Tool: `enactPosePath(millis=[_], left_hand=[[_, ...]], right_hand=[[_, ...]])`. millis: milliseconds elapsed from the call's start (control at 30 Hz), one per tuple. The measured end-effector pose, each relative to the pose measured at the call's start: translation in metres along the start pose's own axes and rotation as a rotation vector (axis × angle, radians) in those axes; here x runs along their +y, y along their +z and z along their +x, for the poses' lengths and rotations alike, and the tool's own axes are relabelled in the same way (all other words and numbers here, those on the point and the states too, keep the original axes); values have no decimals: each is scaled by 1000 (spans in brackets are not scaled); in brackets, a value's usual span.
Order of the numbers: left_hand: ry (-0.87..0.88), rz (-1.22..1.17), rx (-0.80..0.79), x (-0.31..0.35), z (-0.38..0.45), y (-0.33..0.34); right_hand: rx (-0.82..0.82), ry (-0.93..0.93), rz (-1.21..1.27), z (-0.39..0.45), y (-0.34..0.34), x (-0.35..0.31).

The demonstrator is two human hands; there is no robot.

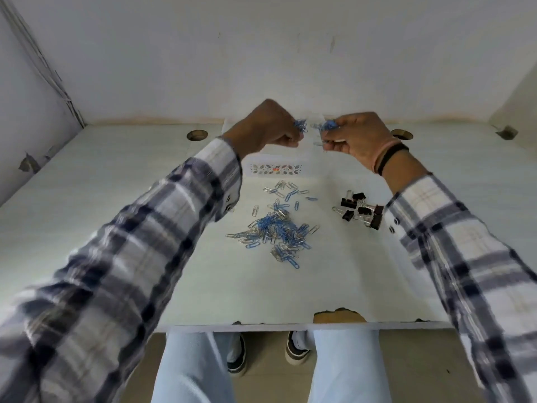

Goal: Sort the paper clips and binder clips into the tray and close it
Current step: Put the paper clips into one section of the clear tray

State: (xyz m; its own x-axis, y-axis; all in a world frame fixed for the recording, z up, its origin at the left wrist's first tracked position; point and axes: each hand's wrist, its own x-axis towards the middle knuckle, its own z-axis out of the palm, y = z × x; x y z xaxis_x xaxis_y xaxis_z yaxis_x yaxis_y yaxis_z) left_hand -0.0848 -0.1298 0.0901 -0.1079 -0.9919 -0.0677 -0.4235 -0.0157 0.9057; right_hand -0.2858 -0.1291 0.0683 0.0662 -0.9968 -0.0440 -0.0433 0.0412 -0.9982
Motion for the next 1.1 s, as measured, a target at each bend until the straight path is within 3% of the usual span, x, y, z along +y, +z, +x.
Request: enactPosePath(millis=[167,300,500,667,733,867,1000,1100], left_hand=[[-73,85,6,6,63,19],[-134,192,-79,1,90,32],[-184,285,-198,5,85,32],[-147,137,-73,8,48,12],[-138,106,-131,4,23,3],[-188,453,-341,-25,-19,0],[-83,807,-288,-61,-43,16],[4,860,-290,-82,-53,21]], right_hand=[[47,79,-220,56,1,-3],[-97,161,-455,79,3,-1],[-146,204,-454,70,-7,-16],[-108,131,-351,25,-13,-15],[-180,136,-455,5,-13,-7],[-326,180,-862,-19,2,21],[-347,27,-1265,-32,36,47],[-411,-40,-1406,-42,58,62]])
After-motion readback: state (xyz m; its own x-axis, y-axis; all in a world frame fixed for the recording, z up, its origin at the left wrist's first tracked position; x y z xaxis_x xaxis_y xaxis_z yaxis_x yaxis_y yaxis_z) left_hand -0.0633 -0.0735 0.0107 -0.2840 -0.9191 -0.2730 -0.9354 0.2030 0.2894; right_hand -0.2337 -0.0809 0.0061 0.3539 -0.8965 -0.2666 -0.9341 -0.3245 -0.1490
